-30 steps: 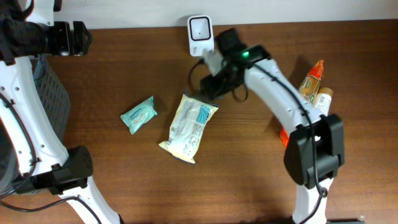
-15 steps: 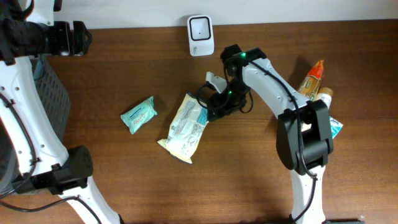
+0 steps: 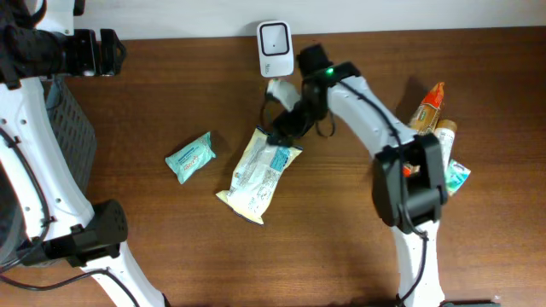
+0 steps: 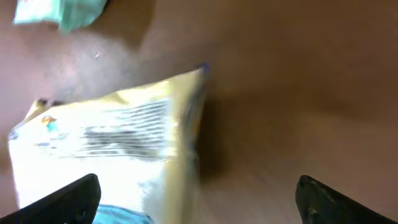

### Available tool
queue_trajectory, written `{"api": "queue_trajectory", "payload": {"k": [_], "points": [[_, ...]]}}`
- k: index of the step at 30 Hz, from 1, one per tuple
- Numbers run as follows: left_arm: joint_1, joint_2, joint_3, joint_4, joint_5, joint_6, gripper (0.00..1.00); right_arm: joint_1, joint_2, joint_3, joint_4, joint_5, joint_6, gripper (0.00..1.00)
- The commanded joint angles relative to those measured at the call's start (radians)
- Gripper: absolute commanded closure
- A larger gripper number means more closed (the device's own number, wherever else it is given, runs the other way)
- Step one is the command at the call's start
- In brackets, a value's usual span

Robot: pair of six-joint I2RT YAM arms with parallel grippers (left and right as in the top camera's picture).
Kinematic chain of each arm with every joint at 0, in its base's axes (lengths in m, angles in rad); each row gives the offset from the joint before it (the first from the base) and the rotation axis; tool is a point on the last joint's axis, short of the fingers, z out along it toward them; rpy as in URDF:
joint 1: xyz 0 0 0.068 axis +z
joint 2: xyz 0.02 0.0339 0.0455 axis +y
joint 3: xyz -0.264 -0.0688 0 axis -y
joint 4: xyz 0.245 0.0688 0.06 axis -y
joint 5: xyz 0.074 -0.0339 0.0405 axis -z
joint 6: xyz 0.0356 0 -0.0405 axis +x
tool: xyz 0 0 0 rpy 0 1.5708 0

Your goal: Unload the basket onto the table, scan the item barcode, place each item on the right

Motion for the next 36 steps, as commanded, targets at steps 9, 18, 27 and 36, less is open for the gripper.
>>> {"api": "queue_trajectory", "payload": {"k": [9,18,27,36], "points": [[0.002,-0.01,0.003,0.001,0.008,0.006,0.01,0.092,0.09,-0.064,-0.106,-0.136,0.026,0.11],[0.002,-0.01,0.003,0.001,0.008,0.006,0.01,0.105,0.09,-0.222,0.131,-0.164,0.231,0.83],[0.002,-0.01,0.003,0.001,0.008,0.006,0.01,0.028,0.005,-0.172,0.115,-0.397,0.232,0.96],[0.002,-0.01,0.003,0.001,0.008,0.006,0.01,-0.121,-0.306,-0.164,0.166,-0.314,0.584,0.96]]}}
